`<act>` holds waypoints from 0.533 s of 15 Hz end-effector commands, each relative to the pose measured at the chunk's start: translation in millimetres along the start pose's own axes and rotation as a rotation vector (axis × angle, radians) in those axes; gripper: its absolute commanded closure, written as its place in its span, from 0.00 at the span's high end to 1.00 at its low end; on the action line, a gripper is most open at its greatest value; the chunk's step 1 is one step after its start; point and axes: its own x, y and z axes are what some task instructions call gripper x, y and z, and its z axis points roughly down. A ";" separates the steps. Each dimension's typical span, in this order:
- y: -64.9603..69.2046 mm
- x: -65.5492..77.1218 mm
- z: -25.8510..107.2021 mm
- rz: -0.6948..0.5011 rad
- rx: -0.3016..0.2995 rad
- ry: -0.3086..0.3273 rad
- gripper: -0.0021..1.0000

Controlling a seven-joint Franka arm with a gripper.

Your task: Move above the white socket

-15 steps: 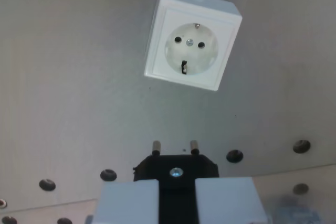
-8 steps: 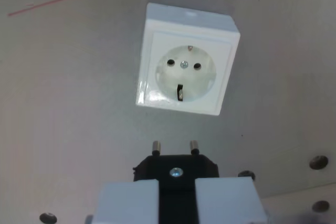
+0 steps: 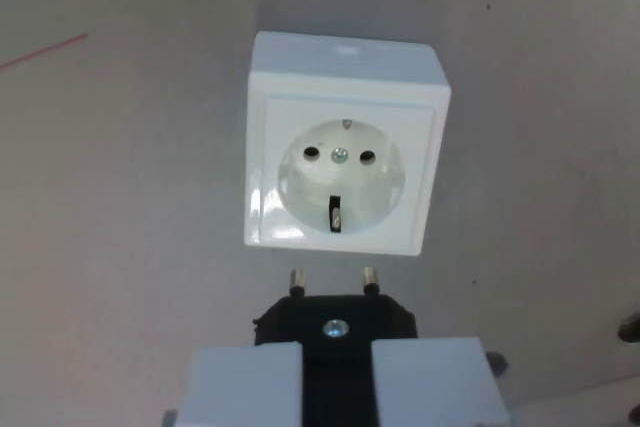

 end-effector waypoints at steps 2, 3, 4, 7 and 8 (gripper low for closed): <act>4.1 -0.8 13.8 0.103 0.052 0.087 0.00; 4.5 -0.4 15.7 0.102 0.052 0.087 0.00; 4.8 -0.1 17.5 0.103 0.050 0.086 0.00; 5.8 0.7 21.6 0.103 0.048 0.085 0.00; 6.0 0.9 22.6 0.101 0.048 0.083 0.00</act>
